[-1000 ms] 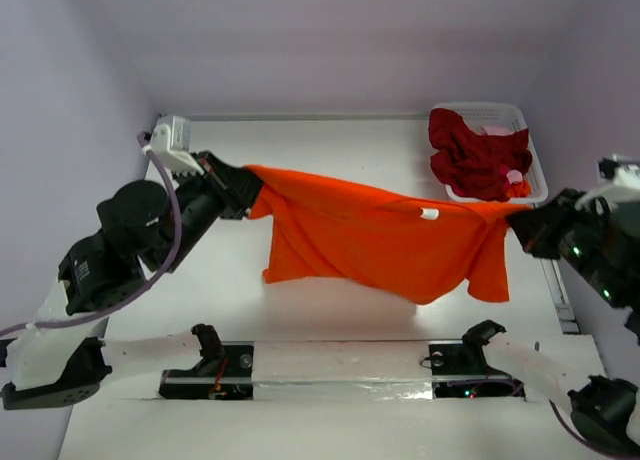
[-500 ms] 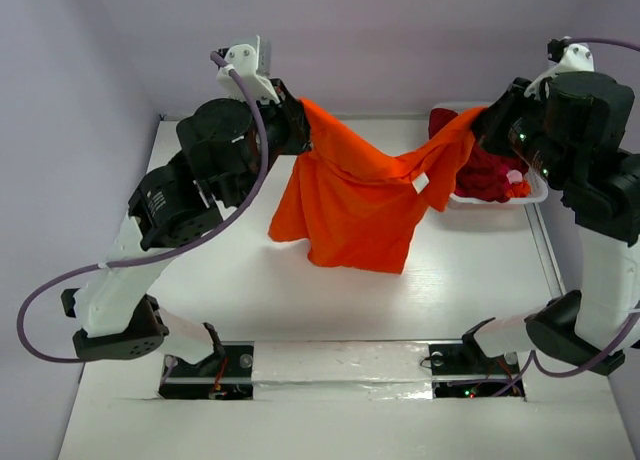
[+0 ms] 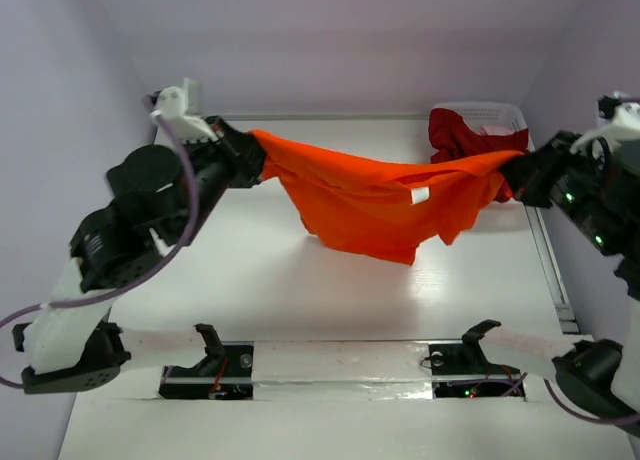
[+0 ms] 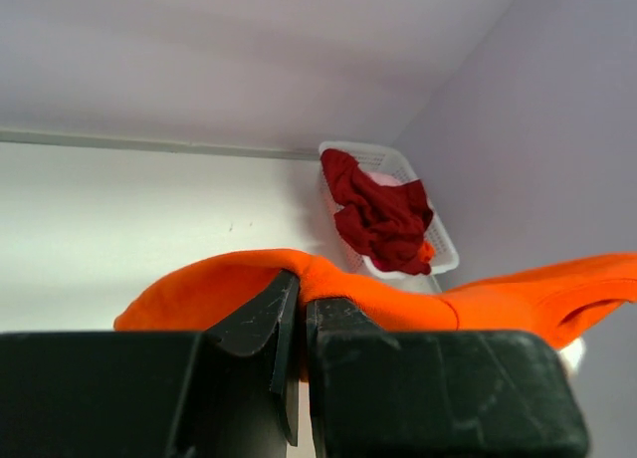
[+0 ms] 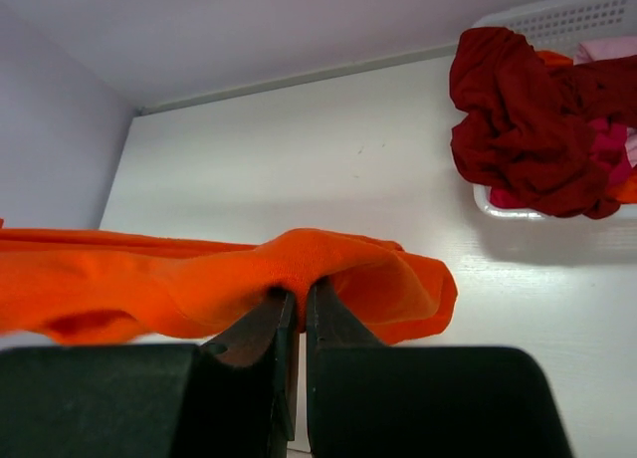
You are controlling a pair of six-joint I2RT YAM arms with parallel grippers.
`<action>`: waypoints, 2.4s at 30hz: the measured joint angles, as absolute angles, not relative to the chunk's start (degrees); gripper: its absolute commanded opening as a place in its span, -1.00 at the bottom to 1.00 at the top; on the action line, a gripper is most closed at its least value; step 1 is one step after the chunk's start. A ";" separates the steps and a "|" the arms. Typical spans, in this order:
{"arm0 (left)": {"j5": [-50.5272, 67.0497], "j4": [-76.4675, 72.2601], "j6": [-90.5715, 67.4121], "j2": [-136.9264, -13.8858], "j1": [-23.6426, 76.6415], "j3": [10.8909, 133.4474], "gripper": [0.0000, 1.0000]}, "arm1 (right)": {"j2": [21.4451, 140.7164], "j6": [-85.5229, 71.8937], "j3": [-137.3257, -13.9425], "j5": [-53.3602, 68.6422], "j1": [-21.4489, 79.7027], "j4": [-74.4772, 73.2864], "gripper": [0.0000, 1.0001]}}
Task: Fold and stack the t-shirts
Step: Flatten out the tshirt
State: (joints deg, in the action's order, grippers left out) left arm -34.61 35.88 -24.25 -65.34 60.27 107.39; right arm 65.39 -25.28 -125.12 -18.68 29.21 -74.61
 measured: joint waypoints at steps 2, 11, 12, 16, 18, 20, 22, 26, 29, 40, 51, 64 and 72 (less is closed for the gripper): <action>-34.24 35.81 -24.73 -61.45 60.27 105.27 -1.00 | 61.82 -25.23 -122.52 -18.20 29.21 -74.59 -1.00; -30.37 32.99 -26.02 -52.25 60.31 98.45 -1.00 | 49.89 -24.99 -113.60 -15.62 29.23 -72.82 -1.00; -29.93 32.27 -26.22 -51.42 60.31 96.64 -1.00 | 49.25 -24.97 -112.71 -15.59 29.23 -72.42 -1.00; -28.21 31.77 -26.89 -49.04 60.31 91.59 -1.00 | 46.65 -24.82 -109.19 -15.62 29.21 -72.14 -1.00; -27.31 31.48 -27.18 -48.25 60.31 90.06 -1.00 | 45.58 -24.82 -108.01 -15.62 29.23 -71.85 -1.00; -26.50 30.96 -27.40 -47.42 60.31 88.97 -1.00 | 44.36 -24.82 -106.78 -15.55 29.21 -71.48 -1.00; -25.45 30.02 -27.53 -46.50 60.31 87.72 -1.00 | 43.20 -24.84 -106.02 -15.25 29.21 -71.42 -1.00; -23.27 29.04 -27.73 -44.73 60.31 86.59 -1.00 | 40.64 -24.84 -104.60 -13.89 29.21 -70.15 -1.00; -21.67 28.42 -28.16 -43.99 60.31 86.11 -1.00 | 38.70 -24.84 -103.42 -12.51 29.23 -69.01 -1.00; -22.26 28.86 -29.45 -46.89 60.31 90.24 -1.00 | 43.83 -24.71 -109.93 -10.24 29.21 -66.83 -1.00; -33.61 32.91 -26.55 -69.65 59.40 117.95 -1.00 | 68.66 -23.46 -124.33 -10.44 29.21 -61.01 -1.00; -33.67 34.13 -24.95 -81.03 55.75 120.51 -1.00 | 83.42 -22.92 -134.52 -8.95 29.21 -59.40 -1.00; -34.24 34.96 -26.33 -64.71 55.75 107.87 -1.00 | 66.39 -22.26 -120.77 -11.00 29.21 -60.49 -1.00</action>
State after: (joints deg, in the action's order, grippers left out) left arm -34.24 34.96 -26.33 -64.71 55.75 107.87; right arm 66.39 -22.26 -120.77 -11.00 29.21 -60.49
